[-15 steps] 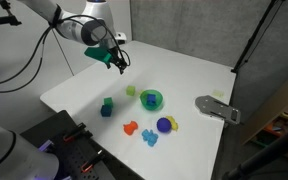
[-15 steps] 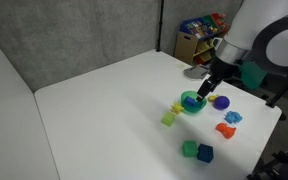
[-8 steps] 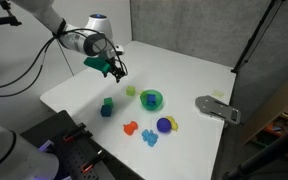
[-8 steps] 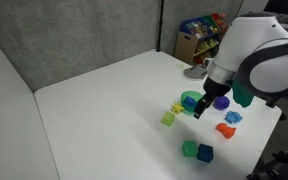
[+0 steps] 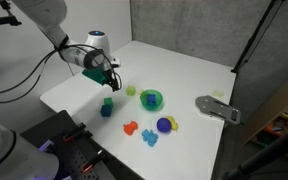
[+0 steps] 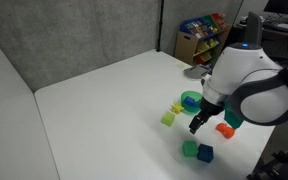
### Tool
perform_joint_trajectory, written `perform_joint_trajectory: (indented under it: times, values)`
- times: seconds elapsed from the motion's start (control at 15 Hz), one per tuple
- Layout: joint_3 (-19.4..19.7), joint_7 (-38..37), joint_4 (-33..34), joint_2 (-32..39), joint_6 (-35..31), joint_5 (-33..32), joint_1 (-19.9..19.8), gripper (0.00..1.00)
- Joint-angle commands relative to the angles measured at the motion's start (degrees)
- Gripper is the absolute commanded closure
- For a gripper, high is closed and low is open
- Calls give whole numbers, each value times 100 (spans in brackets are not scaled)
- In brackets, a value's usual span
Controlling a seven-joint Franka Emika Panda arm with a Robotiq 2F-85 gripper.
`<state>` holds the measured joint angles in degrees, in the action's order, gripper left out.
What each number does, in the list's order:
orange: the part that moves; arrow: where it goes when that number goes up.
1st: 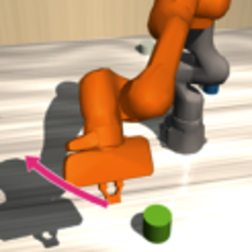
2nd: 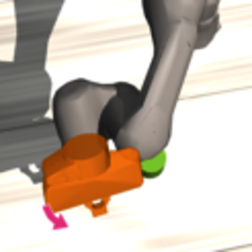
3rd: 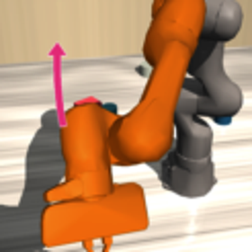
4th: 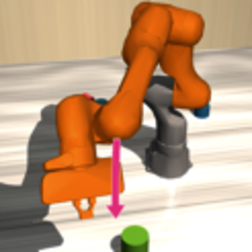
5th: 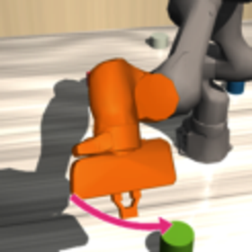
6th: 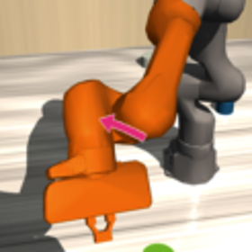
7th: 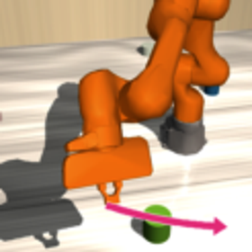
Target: Put the green building block on the lime green building block
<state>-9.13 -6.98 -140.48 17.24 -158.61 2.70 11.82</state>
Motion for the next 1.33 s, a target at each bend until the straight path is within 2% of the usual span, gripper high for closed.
perform_joint_trajectory:
  times: [0.0,0.27,0.47,0.8,1.27]
  values:
    - [256,-673,-79,261,-309,-223,307,0]
    - [756,-1434,-50,679,-556,-542,823,0]
    - [954,-1681,-23,983,-876,-459,1084,0]
    - [1006,-1742,1,1316,-1670,-117,1285,0]
    - [1094,-1635,129,1622,-2025,342,1476,0]
